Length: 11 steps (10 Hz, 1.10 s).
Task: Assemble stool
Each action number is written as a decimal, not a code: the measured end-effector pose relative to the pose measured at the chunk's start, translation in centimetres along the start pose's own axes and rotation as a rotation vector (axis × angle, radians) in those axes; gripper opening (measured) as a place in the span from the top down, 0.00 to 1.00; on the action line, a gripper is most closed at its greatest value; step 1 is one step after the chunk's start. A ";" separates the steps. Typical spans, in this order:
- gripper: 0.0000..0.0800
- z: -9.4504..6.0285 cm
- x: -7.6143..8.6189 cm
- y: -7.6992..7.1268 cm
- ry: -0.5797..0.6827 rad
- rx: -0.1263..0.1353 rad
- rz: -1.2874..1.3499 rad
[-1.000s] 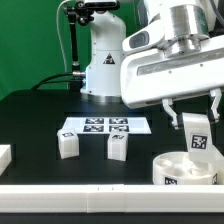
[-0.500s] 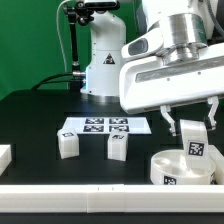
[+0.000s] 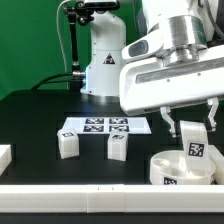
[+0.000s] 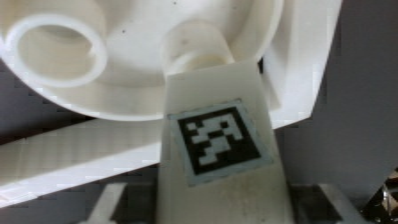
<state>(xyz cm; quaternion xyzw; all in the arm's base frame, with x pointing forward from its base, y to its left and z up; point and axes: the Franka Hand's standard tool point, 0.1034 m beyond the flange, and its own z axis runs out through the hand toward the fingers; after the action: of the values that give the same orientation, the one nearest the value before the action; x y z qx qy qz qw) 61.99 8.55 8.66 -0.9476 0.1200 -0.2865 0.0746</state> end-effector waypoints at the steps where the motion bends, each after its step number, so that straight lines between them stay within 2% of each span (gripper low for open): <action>1: 0.54 0.0 0.0 0.0 -0.001 0.000 0.000; 2: 0.54 0.0 0.0 0.0 -0.001 0.000 0.000; 3: 0.29 -0.2 0.1 -0.1 -0.003 0.001 0.000; 4: 0.22 -0.5 0.4 -0.2 0.002 0.003 0.000; 6: 0.19 -1.2 1.2 -0.3 0.002 0.005 -0.004; 9: 0.19 -3.3 3.4 -1.0 -0.033 0.016 -0.004; 11: 0.19 -3.0 3.1 -0.8 -0.031 0.014 -0.004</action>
Offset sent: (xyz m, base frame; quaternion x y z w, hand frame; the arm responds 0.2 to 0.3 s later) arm -0.0090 -0.0035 0.0114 -0.0127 -0.0132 -0.0012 0.9998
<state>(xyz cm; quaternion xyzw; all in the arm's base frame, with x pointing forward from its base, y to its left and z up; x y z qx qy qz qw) 62.96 8.28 12.97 -0.9516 0.1149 -0.2727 0.0827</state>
